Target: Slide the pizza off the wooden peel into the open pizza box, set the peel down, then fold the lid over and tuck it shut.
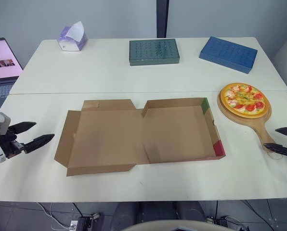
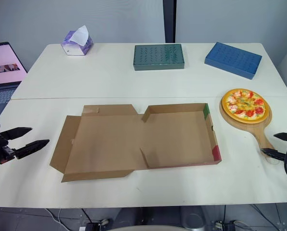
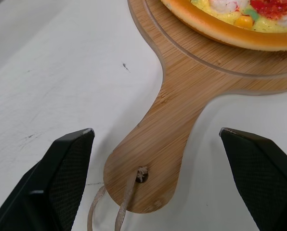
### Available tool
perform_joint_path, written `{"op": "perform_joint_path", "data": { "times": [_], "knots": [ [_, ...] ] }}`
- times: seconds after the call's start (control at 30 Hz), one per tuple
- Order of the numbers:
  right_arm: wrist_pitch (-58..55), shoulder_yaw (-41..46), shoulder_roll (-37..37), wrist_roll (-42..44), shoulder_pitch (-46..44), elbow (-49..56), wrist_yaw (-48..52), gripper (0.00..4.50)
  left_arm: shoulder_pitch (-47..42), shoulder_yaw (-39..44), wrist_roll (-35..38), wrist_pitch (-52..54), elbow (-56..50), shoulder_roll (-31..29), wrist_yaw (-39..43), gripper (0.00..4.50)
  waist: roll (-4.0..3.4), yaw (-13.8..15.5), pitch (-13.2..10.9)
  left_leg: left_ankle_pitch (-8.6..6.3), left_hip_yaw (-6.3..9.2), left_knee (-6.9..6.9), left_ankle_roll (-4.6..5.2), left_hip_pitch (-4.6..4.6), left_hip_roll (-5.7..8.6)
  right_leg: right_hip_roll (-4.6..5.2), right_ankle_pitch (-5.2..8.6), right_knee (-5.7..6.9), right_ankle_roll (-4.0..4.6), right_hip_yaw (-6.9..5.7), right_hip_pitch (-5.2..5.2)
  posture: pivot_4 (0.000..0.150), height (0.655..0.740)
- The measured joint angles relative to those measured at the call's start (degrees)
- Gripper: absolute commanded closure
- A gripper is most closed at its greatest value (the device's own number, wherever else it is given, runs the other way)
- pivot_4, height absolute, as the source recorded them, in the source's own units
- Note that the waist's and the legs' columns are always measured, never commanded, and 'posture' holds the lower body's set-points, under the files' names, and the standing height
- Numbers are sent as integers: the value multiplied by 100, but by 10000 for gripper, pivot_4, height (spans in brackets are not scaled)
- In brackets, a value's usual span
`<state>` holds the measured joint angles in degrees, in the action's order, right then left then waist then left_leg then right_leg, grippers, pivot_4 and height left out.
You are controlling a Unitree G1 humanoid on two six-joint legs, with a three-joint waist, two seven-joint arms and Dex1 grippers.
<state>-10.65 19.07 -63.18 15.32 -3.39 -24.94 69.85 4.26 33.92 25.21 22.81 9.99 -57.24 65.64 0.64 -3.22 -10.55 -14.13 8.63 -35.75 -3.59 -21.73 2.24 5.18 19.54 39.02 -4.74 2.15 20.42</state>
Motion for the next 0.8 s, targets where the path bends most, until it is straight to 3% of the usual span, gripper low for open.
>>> {"op": "perform_joint_path", "data": {
  "times": [0.27,0.4,0.6,0.8],
  "knots": [
    [-41,310,104,132,213,268,-297,244,185,-12,375,310,-1021,177,-28,0,1,21,-1,0,1,-3,0,-3,0,0,-1,0,-2,0,-1,1500,7400],
    [-396,778,283,349,794,895,-466,244,-60,-601,644,525,-1963,250,13,0,4,63,-2,0,-1,-7,0,-4,1,0,-2,-2,-4,2,-3,1500,7400],
    [-1133,1548,650,713,1571,1967,-787,244,-1206,-1775,1245,890,-3059,344,79,0,7,150,-4,-1,-4,-13,1,-8,3,0,-6,-5,-10,5,-4,1500,7400],
    [-1551,2097,874,900,2197,2649,-929,244,-2317,-2655,1655,1150,-3463,684,150,0,13,126,-7,-3,-11,-16,5,-6,2,-2,-6,-5,-11,9,-5,1500,7400]
  ]
}}
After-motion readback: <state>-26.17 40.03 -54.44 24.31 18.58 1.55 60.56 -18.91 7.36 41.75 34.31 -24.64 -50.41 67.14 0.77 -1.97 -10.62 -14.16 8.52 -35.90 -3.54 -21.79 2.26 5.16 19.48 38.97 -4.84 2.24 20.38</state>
